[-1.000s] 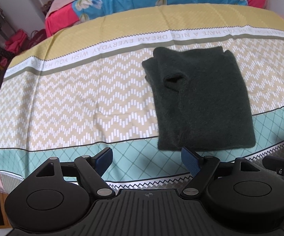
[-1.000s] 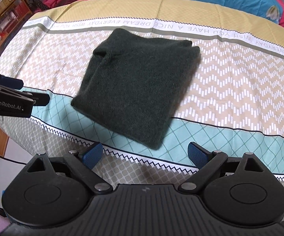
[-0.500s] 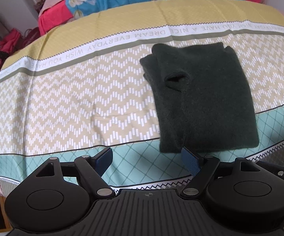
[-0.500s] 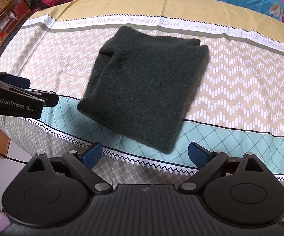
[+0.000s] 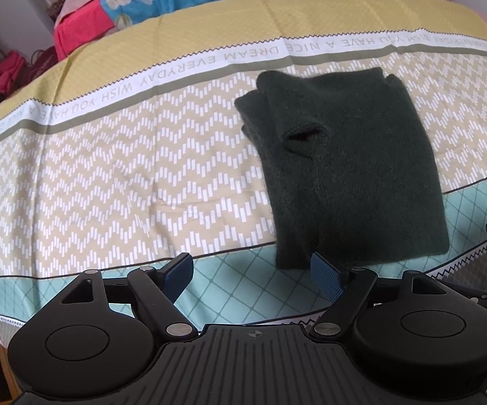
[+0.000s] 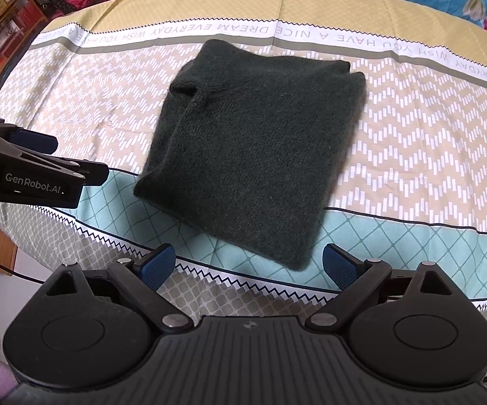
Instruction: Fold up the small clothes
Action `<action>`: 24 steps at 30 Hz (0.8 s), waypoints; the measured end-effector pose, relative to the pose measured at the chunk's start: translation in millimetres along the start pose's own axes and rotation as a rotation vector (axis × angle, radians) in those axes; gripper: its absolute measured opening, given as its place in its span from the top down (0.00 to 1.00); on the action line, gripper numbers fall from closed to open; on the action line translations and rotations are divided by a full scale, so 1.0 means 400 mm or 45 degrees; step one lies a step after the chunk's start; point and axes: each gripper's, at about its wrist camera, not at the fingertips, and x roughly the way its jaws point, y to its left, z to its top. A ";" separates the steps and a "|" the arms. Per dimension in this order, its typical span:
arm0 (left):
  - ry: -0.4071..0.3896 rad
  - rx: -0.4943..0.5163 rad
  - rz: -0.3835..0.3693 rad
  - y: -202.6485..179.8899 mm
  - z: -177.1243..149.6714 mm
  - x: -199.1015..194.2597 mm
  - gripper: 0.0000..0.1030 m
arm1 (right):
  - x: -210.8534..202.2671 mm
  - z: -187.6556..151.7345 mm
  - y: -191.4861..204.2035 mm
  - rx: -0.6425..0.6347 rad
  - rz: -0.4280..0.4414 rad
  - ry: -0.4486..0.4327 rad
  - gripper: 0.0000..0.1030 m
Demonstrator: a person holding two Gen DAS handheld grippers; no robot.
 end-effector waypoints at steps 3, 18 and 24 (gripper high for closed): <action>-0.008 0.013 -0.011 -0.004 0.003 -0.001 0.00 | 0.005 0.002 0.004 -0.002 0.003 0.007 0.07; -0.011 0.047 -0.029 -0.020 0.008 0.005 0.00 | 0.024 0.000 0.002 0.004 0.005 0.043 0.07; -0.013 0.053 -0.027 -0.025 0.007 0.004 0.00 | 0.024 -0.003 0.000 -0.001 0.008 0.046 0.07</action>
